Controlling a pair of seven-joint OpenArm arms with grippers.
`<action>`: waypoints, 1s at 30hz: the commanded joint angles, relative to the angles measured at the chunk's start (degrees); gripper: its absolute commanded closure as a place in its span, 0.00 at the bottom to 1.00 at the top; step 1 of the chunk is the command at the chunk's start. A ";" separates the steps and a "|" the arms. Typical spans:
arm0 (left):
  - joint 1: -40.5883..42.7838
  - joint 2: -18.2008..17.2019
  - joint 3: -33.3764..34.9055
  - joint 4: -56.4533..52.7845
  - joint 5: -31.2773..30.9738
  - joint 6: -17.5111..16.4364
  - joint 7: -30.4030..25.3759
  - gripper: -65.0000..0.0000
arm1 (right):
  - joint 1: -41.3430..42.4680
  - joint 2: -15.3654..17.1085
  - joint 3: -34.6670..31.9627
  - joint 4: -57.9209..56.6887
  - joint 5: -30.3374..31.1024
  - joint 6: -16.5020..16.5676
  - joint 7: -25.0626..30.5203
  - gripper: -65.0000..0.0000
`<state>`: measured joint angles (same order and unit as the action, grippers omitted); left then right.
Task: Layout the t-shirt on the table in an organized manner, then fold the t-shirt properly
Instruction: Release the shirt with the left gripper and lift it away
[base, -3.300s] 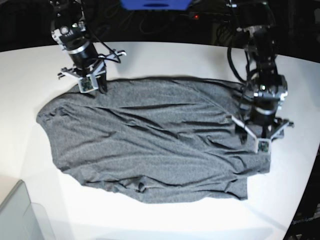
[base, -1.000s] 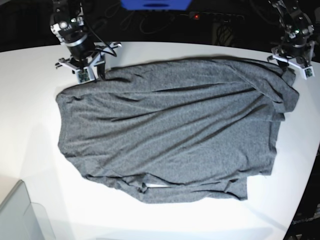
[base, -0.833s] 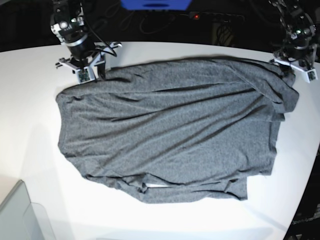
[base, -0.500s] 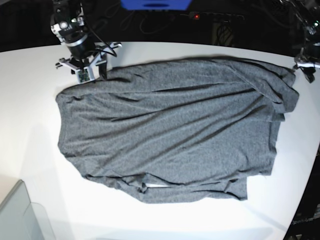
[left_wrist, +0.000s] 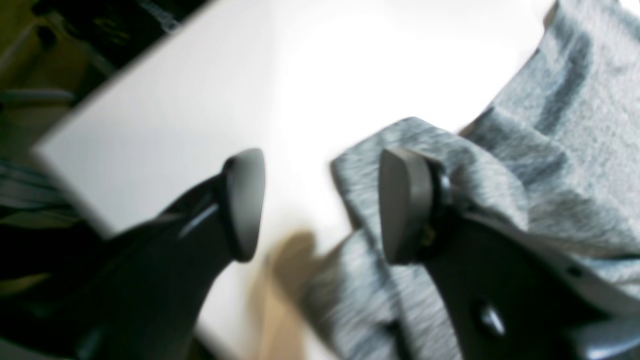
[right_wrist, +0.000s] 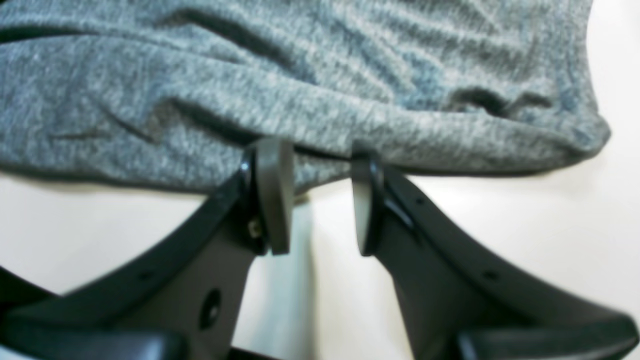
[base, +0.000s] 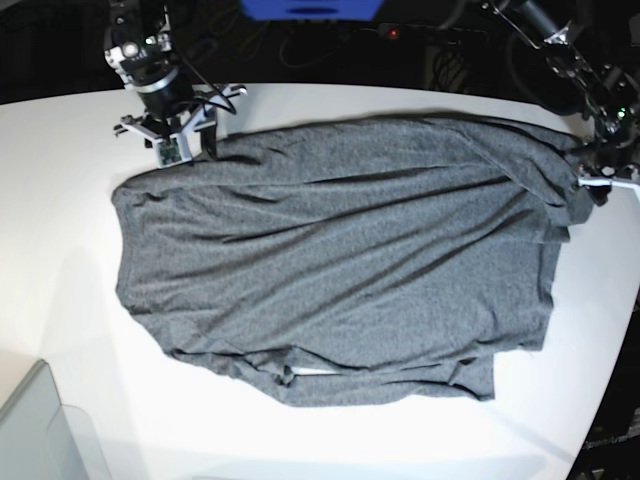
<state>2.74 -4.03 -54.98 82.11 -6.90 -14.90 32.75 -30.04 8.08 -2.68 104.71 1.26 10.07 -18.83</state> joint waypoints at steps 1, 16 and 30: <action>-0.68 -1.11 -0.18 -0.74 -0.09 0.26 -1.06 0.46 | -0.07 0.32 0.17 0.92 0.11 -0.18 1.38 0.68; -2.79 -1.20 1.40 -6.63 0.26 0.26 -1.06 0.70 | 0.46 0.32 0.17 0.83 0.02 -0.18 1.38 0.68; -0.85 -0.49 2.10 2.69 -0.18 0.26 -0.62 1.00 | 0.37 0.32 0.26 0.83 0.02 -0.18 1.38 0.68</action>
<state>2.33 -3.51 -52.73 83.85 -6.76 -14.79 33.63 -29.45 8.08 -2.63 104.66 1.26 10.07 -18.87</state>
